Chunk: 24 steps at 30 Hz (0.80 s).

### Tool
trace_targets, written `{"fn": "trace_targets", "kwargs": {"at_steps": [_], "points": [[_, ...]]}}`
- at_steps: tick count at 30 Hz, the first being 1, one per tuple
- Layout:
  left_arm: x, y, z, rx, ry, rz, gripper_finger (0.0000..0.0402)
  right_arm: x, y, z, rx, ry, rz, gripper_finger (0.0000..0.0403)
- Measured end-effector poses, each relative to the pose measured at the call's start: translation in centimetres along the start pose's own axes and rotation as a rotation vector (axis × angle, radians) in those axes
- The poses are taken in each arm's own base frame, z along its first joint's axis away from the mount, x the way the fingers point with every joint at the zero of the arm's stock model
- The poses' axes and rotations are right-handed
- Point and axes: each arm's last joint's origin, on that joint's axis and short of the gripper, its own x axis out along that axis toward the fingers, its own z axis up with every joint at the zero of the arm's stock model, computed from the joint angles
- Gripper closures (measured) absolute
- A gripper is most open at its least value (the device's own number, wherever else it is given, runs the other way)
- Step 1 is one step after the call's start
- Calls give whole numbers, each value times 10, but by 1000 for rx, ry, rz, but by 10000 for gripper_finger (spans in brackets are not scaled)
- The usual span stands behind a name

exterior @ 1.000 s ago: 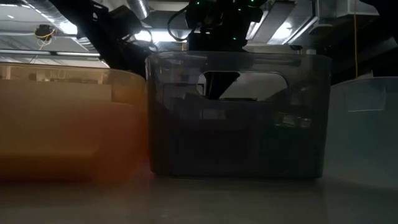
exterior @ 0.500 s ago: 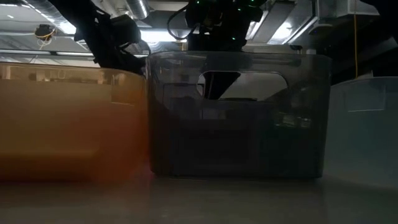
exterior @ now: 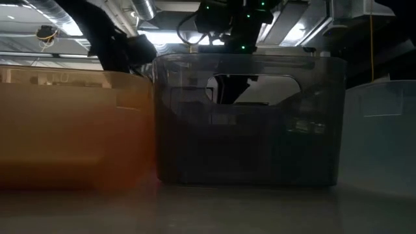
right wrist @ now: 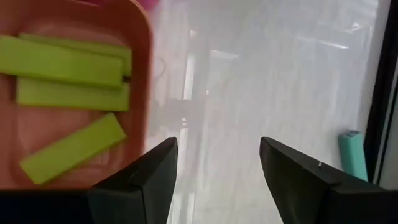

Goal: Sort blocks
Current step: Put the bottom orange block into the green bin

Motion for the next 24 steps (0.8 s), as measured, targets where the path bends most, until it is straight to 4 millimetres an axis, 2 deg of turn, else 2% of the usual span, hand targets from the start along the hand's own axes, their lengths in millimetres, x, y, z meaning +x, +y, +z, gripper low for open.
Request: {"fn": "trace_targets", "kwargs": {"at_steps": [4, 11, 18, 24], "points": [[19, -1, 3, -54, -1, 10, 192, 0, -7, -3, 9, 9, -13, 175], [42, 9, 7, -175, 34, 79, 192, -7, -25, -10, -1, 48, -18, 175], [56, 11, 14, -227, 16, 69, 192, -30, -57, -5, 32, 9, -97, 175], [59, 18, 14, -225, 55, 124, 194, -52, -86, -5, 90, -32, -144, 175]]}}
